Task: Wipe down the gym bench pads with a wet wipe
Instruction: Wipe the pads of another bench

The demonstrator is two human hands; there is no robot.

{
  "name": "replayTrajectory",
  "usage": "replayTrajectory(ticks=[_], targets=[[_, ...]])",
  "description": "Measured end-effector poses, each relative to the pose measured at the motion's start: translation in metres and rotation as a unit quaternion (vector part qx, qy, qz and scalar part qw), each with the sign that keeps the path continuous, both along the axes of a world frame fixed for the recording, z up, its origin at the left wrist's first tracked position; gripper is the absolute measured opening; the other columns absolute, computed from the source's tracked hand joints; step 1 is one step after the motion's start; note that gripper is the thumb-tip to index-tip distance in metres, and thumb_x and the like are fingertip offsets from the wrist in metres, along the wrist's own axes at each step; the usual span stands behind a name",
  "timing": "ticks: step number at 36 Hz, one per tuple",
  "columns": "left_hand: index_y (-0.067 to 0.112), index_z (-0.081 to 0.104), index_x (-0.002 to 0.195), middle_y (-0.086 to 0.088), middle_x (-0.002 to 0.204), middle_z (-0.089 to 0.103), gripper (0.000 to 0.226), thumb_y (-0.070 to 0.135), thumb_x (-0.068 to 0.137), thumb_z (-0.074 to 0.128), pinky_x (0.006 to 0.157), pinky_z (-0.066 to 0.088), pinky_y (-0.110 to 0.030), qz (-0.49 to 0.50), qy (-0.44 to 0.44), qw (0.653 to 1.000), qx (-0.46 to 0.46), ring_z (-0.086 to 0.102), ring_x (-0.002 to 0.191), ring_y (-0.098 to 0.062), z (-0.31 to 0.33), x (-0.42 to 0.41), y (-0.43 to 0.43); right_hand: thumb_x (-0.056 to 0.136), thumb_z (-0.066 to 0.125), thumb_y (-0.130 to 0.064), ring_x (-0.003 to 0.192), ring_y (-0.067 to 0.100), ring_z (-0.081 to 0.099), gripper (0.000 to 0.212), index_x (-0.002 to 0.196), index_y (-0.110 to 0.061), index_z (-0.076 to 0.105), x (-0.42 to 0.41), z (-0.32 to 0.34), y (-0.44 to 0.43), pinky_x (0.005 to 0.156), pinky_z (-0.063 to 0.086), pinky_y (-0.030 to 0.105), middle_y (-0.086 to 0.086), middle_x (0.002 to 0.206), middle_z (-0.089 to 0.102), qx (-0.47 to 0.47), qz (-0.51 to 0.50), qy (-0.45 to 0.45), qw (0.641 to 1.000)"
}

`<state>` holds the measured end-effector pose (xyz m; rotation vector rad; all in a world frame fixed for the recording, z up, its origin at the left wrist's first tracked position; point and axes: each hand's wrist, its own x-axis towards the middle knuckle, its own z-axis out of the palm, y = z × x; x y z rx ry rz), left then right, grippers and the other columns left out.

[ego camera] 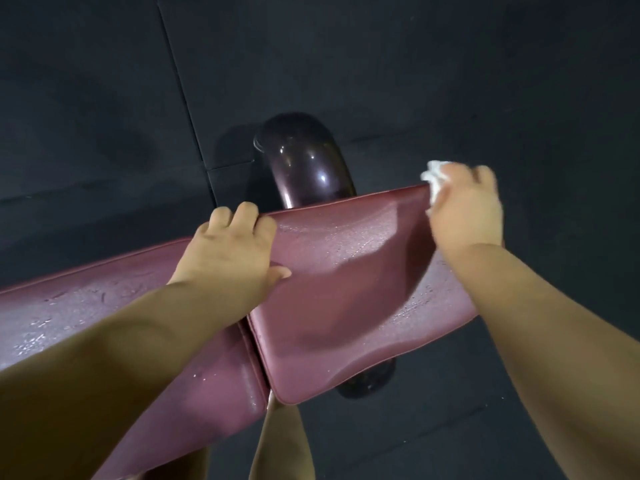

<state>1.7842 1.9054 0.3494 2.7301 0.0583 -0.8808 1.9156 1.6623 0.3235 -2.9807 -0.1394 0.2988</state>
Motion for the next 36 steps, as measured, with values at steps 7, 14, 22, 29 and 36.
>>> replayTrajectory(ticks=[7,14,22,29,36], targets=[[0.021,0.015,0.149,0.003,0.146,0.019,0.076,0.055,0.089,0.047,0.109,0.022,-0.035,-0.04,0.004,0.998,-0.049,0.018,0.132,-0.021,0.0,0.012,-0.03,0.088,0.043,-0.004,0.078,0.028,0.045,0.04,0.124,-0.016,0.056,-0.027,0.003,0.001,0.08,0.037,0.026,0.016,0.111,0.045,0.048,-0.044,0.0,0.998],[0.001,0.059,0.122,-0.02,0.113,0.058,0.084,0.039,0.053,0.087,0.078,0.05,-0.054,-0.054,-0.066,0.996,0.008,0.057,0.1,-0.043,-0.016,-0.002,-0.037,0.092,0.048,-0.029,0.074,0.018,0.05,0.03,0.118,-0.024,0.059,-0.069,0.001,-0.009,0.062,0.043,0.026,-0.002,0.097,0.05,0.088,0.231,0.088,0.965],[0.013,0.031,0.147,-0.013,0.145,0.032,0.081,0.037,0.08,0.07,0.108,0.025,-0.051,-0.003,-0.035,0.999,-0.01,0.024,0.132,-0.035,-0.016,-0.007,-0.049,0.095,0.04,-0.015,0.084,0.023,0.046,0.04,0.134,-0.019,0.05,-0.024,0.002,-0.067,0.083,0.036,0.024,0.012,0.12,0.044,0.037,-0.127,-0.025,0.991],[0.021,0.011,0.151,-0.004,0.152,0.013,0.079,0.043,0.089,0.055,0.114,0.015,-0.042,0.011,-0.003,1.0,-0.015,0.006,0.138,-0.027,-0.011,-0.004,-0.052,0.09,0.03,-0.018,0.076,0.023,0.05,0.045,0.126,-0.016,0.056,-0.107,-0.007,0.001,0.072,0.045,0.031,0.004,0.102,0.051,0.109,0.153,0.049,0.981],[0.024,0.012,0.151,0.004,0.154,0.004,0.083,0.046,0.086,0.058,0.113,0.02,-0.039,-0.014,0.001,0.998,-0.058,0.002,0.137,-0.02,0.001,-0.004,-0.066,0.082,0.047,-0.005,0.079,0.024,0.052,0.049,0.123,-0.03,0.057,-0.059,0.01,-0.085,0.075,0.045,0.027,0.008,0.103,0.05,0.042,0.026,0.024,0.999]])
